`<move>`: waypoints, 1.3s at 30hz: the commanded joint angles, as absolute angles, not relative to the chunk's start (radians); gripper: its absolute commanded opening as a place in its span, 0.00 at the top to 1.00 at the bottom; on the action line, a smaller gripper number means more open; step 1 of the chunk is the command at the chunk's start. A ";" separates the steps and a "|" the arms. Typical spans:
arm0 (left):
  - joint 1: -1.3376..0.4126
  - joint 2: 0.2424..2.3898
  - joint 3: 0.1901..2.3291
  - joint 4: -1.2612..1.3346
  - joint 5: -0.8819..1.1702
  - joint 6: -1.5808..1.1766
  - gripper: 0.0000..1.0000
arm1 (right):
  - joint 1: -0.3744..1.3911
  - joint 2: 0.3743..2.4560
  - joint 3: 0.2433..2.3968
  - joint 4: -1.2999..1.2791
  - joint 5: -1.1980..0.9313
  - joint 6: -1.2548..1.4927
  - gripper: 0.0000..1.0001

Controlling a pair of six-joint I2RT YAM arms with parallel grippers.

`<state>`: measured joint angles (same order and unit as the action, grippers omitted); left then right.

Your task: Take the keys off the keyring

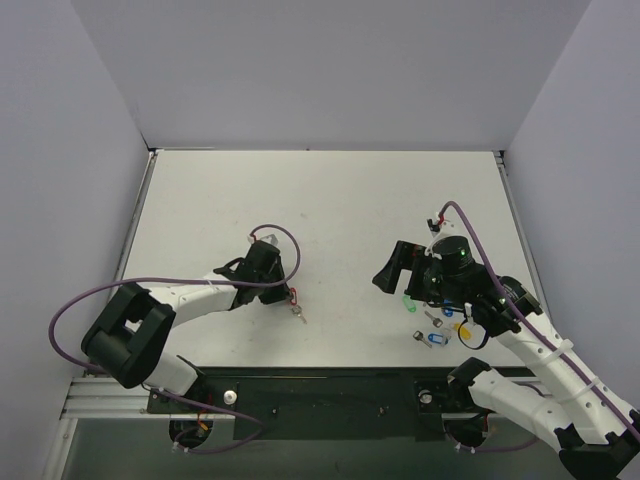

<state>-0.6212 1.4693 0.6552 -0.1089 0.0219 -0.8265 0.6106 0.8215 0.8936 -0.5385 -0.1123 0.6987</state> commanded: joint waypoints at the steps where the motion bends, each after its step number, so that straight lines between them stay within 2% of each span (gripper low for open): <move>1: -0.626 1.441 0.695 -0.109 0.009 -0.828 1.00 | 0.617 0.816 0.907 -0.551 -0.107 0.698 0.04; 9: -0.629 1.278 0.738 -0.192 0.009 -0.844 1.00 | 0.617 0.815 0.922 -0.502 -0.147 0.727 0.04; 18: -0.630 1.126 0.856 -0.331 -0.031 -0.902 1.00 | 0.618 0.772 0.910 -0.309 -0.204 0.801 0.04; 28: -0.630 1.028 1.034 -0.463 -0.064 -1.106 1.00 | 0.623 0.676 0.755 0.211 -0.256 0.821 0.05; 39: -0.629 0.948 1.124 -0.450 -0.035 -1.331 1.00 | 0.718 0.856 0.837 0.485 -0.336 0.776 0.12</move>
